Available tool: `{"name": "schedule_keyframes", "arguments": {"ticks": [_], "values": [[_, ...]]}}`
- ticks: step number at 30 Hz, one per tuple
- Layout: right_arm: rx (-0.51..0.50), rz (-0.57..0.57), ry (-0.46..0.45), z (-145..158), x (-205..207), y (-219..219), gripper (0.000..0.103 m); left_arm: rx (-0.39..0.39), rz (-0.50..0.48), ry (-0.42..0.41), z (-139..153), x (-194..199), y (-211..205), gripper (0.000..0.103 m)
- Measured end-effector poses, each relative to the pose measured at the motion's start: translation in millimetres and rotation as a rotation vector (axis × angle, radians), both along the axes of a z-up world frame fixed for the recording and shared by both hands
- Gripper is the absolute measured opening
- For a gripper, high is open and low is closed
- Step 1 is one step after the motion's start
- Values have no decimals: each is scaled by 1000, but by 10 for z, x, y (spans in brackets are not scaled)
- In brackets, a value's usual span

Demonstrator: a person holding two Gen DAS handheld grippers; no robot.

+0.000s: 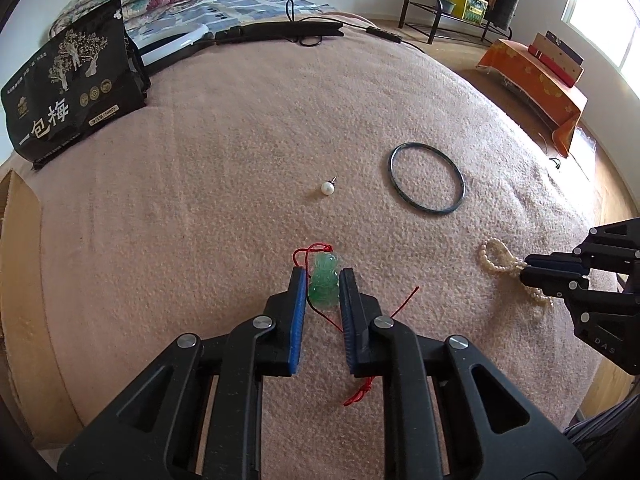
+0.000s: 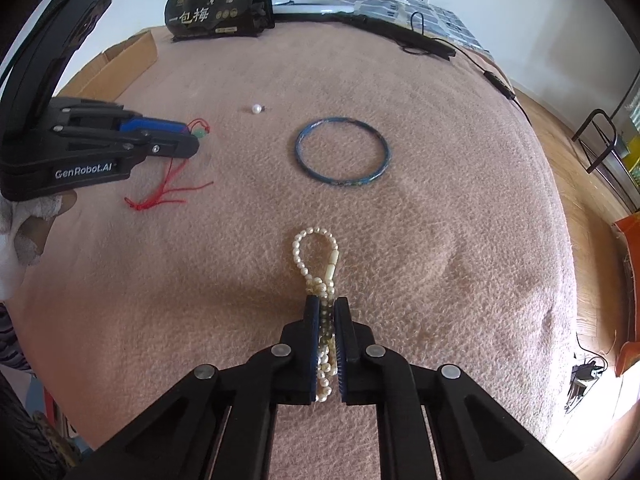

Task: Organize jewelry
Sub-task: 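Lift the jade pendant with the left gripper while the right lifts the pearl necklace toward the box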

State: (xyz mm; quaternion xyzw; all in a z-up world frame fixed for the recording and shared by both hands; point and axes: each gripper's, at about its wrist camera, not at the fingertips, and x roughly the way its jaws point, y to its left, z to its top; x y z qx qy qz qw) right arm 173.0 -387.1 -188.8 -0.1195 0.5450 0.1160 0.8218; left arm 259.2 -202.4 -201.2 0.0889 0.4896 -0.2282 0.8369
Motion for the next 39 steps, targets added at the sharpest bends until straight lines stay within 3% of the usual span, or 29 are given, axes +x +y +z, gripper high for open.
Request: {"name": "schedule_keyframes", "arguments": {"ticks": [7, 10, 18, 19, 20, 22, 28, 30, 32, 36, 39], "values": [[47, -45, -60, 258, -2, -55, 1, -40, 13, -26, 203, -55, 114, 15], [119, -42, -43, 304, 9, -86, 2, -48, 19, -34, 260, -81, 153, 15], [92, -51, -44, 218, 23, -62, 2, -57, 29, -47, 335, -103, 237, 15], [106, -42, -42, 215, 25, -63, 4, -57, 29, -49, 340, -107, 242, 15], [119, -37, -33, 206, 32, -72, 22, -57, 29, -49, 343, -106, 245, 15], [123, -40, -21, 162, 33, -84, 42, -57, 29, -49, 337, -106, 241, 15], [56, -17, 45, -139, 82, -48, 43, -61, 34, -58, 385, -96, 276, 15], [44, -13, 38, -135, 89, -28, 34, -59, 34, -60, 389, -100, 289, 15], [65, -19, 42, -115, 98, -31, 5, -58, 38, -61, 400, -111, 298, 15], [19, -14, 32, -72, 107, 50, 5, -76, 42, -70, 483, -140, 341, 15], [44, -23, -2, 64, 97, 62, 5, -101, 49, -83, 590, -164, 408, 15]]}}
